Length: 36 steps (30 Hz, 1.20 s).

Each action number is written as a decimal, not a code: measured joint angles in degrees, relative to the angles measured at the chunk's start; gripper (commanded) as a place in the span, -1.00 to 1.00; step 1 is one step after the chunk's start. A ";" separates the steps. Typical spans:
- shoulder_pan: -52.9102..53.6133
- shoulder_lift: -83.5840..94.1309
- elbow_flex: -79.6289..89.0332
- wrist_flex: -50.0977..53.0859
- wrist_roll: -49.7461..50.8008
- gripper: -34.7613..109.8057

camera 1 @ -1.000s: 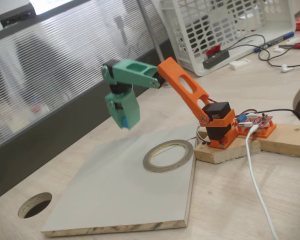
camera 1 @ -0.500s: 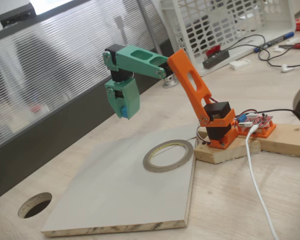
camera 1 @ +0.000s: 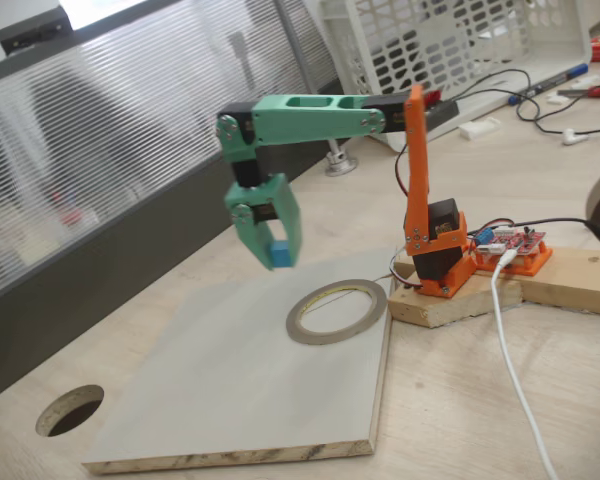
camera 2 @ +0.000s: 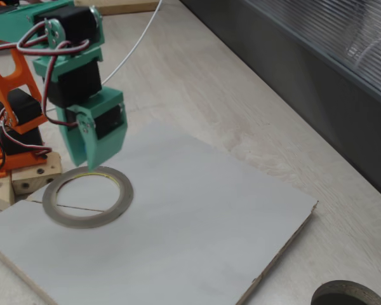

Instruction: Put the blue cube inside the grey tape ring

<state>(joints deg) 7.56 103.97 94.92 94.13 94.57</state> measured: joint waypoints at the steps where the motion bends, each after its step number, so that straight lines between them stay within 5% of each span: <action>1: 0.18 2.11 3.78 -1.67 0.00 -0.49; 12: 0.09 19.95 34.37 -16.96 0.00 -0.49; 36: 0.18 18.63 36.21 -18.37 0.00 -0.49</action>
<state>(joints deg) 7.73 122.61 131.13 75.76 94.57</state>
